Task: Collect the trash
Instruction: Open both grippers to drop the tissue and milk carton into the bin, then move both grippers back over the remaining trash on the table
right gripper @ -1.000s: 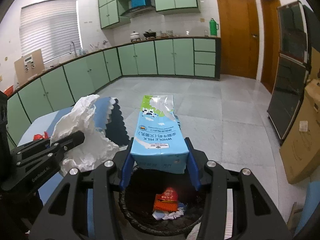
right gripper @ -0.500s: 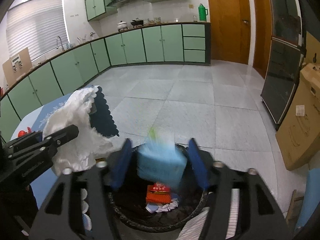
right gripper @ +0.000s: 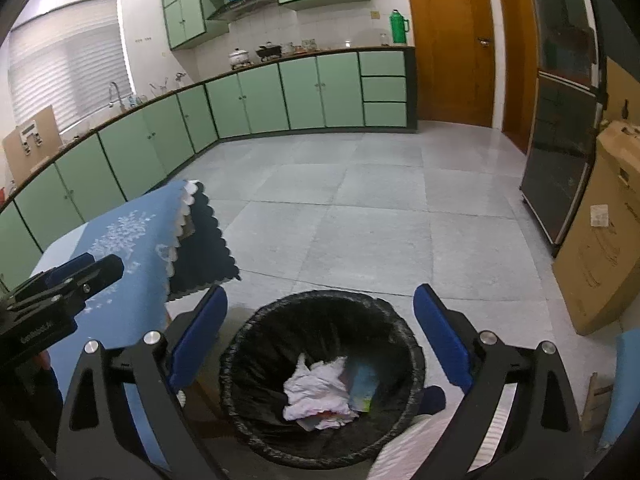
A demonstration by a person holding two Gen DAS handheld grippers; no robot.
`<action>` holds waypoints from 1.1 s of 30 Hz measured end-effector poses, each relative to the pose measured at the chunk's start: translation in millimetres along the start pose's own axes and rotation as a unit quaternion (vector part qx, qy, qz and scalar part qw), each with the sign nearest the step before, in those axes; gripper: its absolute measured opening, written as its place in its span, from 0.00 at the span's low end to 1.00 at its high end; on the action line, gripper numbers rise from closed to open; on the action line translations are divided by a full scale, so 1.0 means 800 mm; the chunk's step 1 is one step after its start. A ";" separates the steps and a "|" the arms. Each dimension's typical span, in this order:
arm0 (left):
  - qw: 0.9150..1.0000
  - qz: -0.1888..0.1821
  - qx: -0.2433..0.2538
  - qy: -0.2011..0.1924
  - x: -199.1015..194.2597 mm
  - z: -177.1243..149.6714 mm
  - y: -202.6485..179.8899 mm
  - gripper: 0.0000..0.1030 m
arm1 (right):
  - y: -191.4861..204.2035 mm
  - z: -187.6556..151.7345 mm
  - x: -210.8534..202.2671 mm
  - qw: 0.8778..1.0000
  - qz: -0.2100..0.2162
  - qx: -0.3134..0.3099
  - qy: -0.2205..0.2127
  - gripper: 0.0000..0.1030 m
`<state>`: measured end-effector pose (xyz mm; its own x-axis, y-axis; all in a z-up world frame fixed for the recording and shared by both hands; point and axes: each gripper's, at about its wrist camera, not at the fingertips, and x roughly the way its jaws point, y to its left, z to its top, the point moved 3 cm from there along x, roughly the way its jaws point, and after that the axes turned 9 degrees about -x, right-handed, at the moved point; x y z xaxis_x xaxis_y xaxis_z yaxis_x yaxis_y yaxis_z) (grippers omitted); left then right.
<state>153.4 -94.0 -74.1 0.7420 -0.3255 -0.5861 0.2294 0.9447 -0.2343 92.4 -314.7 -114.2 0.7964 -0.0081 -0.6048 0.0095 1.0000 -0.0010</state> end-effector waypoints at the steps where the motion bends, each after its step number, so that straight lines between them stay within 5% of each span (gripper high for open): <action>1: 1.000 0.005 -0.002 -0.003 -0.005 0.000 0.007 0.70 | 0.007 0.003 -0.002 1.000 0.005 -0.005 -0.003 0.90; 15: 0.991 0.111 -0.059 -0.048 -0.078 -0.003 0.137 0.71 | 0.129 0.040 0.010 0.994 0.089 -0.063 -0.020 0.91; 26: 0.967 0.216 -0.112 -0.071 -0.128 -0.019 0.259 0.72 | 0.240 0.051 0.029 0.981 0.161 -0.106 -0.031 0.91; 33: 0.956 0.251 -0.134 -0.070 -0.146 -0.034 0.311 0.72 | 0.302 0.054 0.046 0.973 0.188 -0.131 -0.029 0.91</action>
<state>106.3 178.1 -85.0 0.7980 0.1927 -0.5710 -0.3336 0.9303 -0.1523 150.4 -73.6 -102.2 0.7464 0.3655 -0.5561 -0.4375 0.8992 0.0038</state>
